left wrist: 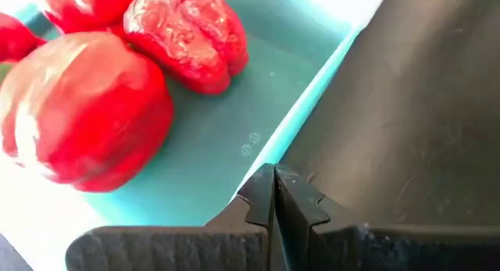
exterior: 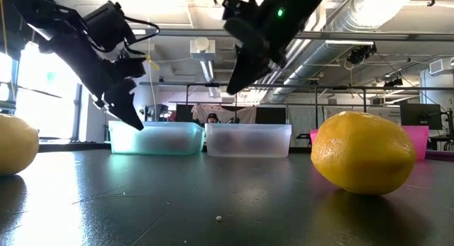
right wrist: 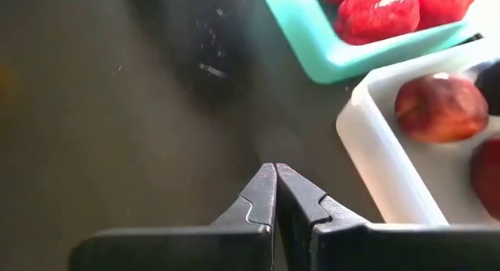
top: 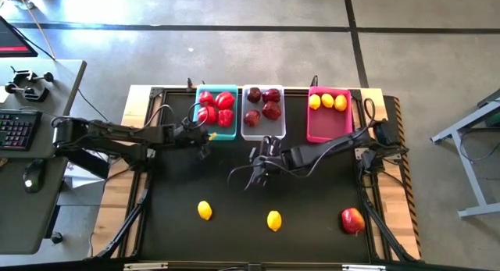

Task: Sort produce into baskets
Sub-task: Adjust the green bin, then put the lemon into the pink bin, then put the apple into the white bin

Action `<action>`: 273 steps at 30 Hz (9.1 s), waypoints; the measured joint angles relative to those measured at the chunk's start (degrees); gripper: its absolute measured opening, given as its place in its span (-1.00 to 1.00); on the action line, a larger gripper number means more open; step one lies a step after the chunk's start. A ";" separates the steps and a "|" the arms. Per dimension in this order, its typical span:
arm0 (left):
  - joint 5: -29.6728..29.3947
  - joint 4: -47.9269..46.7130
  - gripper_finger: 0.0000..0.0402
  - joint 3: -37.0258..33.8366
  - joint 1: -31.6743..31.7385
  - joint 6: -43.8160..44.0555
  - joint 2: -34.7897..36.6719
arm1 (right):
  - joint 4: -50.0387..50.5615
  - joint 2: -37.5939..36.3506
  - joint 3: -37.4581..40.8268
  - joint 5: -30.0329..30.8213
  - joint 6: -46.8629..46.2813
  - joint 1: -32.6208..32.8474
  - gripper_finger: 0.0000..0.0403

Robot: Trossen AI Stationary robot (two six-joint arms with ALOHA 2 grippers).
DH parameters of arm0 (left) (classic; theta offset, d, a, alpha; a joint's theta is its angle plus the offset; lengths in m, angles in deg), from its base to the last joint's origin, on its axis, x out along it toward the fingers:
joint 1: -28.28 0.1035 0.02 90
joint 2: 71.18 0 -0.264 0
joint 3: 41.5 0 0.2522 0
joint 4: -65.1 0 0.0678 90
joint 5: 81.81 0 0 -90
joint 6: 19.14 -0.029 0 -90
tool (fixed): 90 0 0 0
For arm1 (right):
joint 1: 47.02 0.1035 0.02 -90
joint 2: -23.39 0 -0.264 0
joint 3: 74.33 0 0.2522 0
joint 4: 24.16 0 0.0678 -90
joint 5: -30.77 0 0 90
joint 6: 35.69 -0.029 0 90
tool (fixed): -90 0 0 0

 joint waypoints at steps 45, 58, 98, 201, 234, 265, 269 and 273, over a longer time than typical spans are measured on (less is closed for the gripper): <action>14.91 44.45 -1.00 -13.86 -17.05 0.16 6.60 | 22.31 11.12 -13.34 -36.92 -78.49 16.85 0.58; 14.40 44.57 -1.00 -13.86 -17.05 0.14 6.60 | 23.44 14.97 -13.34 -37.24 -78.23 16.59 0.36; 14.27 44.11 -1.00 -13.84 -16.92 0.53 6.63 | 48.61 -13.50 7.31 -12.59 -19.05 -34.87 -0.27; 13.86 41.66 -1.00 -13.84 -16.87 0.64 6.63 | 35.67 -15.98 22.69 -61.87 -85.00 31.28 0.76; 13.80 41.14 -1.00 -13.81 -16.87 0.69 6.63 | 21.15 -16.02 27.98 -59.59 -81.77 30.98 0.17; 10.80 43.41 -1.00 -13.81 -16.87 0.66 6.60 | -26.39 -15.29 20.64 15.28 2.38 -14.90 0.16; 10.82 43.19 -1.00 -13.81 -16.87 0.64 6.60 | -27.91 -12.20 20.64 8.99 6.00 -19.97 0.16; 10.80 43.12 -1.00 -13.81 -16.87 0.66 6.60 | -29.15 -7.73 20.66 4.85 9.09 -22.26 0.16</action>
